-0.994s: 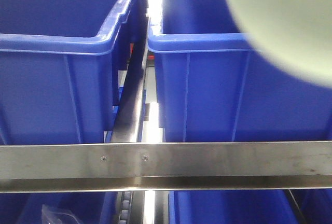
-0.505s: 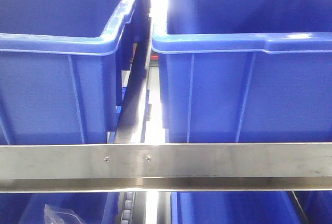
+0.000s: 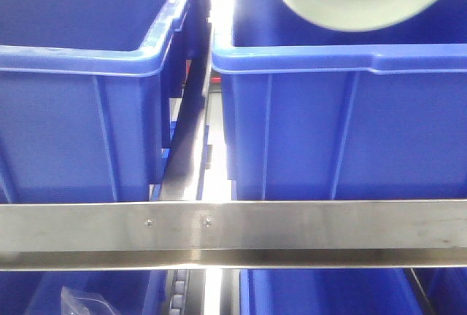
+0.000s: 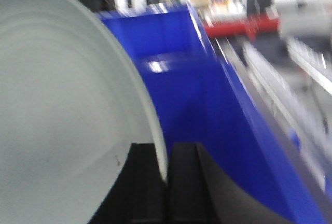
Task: Place green plate on second shelf with right arm
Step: 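Lower the plate into the blue bin and open the right gripper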
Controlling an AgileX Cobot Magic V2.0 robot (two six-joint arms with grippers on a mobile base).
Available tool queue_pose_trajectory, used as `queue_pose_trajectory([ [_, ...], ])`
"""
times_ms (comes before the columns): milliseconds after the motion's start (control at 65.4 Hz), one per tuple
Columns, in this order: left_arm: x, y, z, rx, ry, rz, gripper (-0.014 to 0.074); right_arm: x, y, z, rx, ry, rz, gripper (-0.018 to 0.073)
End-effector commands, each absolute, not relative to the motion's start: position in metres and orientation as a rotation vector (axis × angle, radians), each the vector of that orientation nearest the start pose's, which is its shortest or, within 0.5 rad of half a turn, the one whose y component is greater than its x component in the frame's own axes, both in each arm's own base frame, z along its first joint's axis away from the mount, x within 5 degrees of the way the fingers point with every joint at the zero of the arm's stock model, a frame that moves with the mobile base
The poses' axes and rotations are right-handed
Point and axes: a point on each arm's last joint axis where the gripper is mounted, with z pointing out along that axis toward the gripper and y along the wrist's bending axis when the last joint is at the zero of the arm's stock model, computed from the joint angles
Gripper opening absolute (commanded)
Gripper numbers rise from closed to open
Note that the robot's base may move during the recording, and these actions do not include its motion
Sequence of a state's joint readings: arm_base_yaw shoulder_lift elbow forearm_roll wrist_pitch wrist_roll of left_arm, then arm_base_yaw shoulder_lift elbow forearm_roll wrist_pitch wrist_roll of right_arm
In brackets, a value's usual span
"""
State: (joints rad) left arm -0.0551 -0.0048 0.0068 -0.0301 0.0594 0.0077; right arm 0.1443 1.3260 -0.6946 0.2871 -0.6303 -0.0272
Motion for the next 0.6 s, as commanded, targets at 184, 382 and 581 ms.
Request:
queue_pose_trajectory([
  [184, 0.057, -0.003, 0.200, 0.011, 1.485, -0.076, 0.0130, 0.289, 0.022, 0.343, 0.272, 1.410, 0.218, 0.0193],
  [382, 0.057, -0.003, 0.200, 0.011, 1.485, -0.076, 0.0130, 0.293, 0.026, 0.351, 0.260, 1.465, 0.248, 0.0482],
  [581, 0.057, -0.003, 0.200, 0.011, 1.485, -0.076, 0.0130, 0.293, 0.026, 0.352, 0.254, 1.455, 0.244, 0.0477],
])
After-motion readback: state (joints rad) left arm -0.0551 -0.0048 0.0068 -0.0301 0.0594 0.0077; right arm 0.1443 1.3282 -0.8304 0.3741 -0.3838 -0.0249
